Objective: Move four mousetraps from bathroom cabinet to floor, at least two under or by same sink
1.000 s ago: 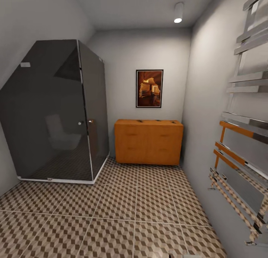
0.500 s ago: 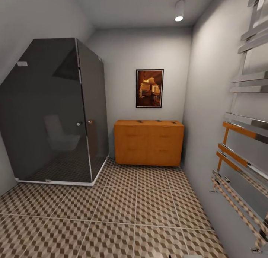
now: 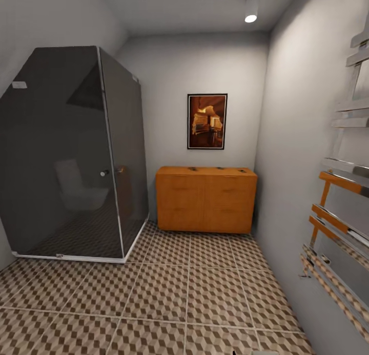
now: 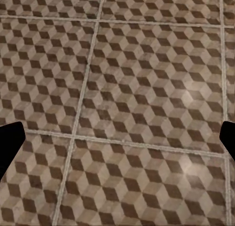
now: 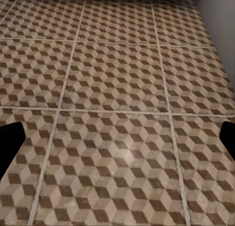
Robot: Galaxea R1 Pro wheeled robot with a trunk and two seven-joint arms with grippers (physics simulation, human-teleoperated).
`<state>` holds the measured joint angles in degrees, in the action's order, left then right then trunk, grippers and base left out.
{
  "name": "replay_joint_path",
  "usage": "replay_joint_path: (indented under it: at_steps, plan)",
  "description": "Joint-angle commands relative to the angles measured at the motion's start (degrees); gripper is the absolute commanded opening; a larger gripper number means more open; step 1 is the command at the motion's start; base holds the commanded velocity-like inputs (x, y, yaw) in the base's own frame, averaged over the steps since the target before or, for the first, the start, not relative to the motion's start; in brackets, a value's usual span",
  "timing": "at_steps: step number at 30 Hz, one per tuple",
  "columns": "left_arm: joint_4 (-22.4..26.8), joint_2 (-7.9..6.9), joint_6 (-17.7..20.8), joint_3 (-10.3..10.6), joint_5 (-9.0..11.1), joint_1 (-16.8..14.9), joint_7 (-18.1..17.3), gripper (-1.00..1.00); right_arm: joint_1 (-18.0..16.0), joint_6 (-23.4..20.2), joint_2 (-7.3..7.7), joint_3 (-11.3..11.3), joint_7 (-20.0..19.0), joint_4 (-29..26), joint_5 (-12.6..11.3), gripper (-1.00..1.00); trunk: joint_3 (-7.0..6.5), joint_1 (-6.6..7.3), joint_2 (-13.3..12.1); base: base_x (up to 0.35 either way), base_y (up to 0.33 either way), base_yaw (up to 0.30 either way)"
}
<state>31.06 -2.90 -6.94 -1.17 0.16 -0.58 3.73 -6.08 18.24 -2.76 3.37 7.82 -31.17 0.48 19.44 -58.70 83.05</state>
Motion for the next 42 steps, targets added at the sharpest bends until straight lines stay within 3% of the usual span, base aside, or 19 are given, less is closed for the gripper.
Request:
replay_joint_path:
  at_steps: [1, 42]
  plan:
    - [0.0, 0.00, -0.2, 0.0, 0.0, 0.0, 0.1, 1.00, -0.1, 0.1, 0.04, 0.3, 0.5, 0.0, 0.1, 1.00, 0.07, -0.03, 0.0, 0.275, 0.000, 0.000]
    - [0.0, 0.00, -0.2, 0.0, 0.0, 0.0, 0.1, 1.00, -0.1, 0.1, 0.04, 0.3, 0.5, 0.1, 0.1, 1.00, -0.27, -0.03, 0.0, 0.270, 0.030, -0.048]
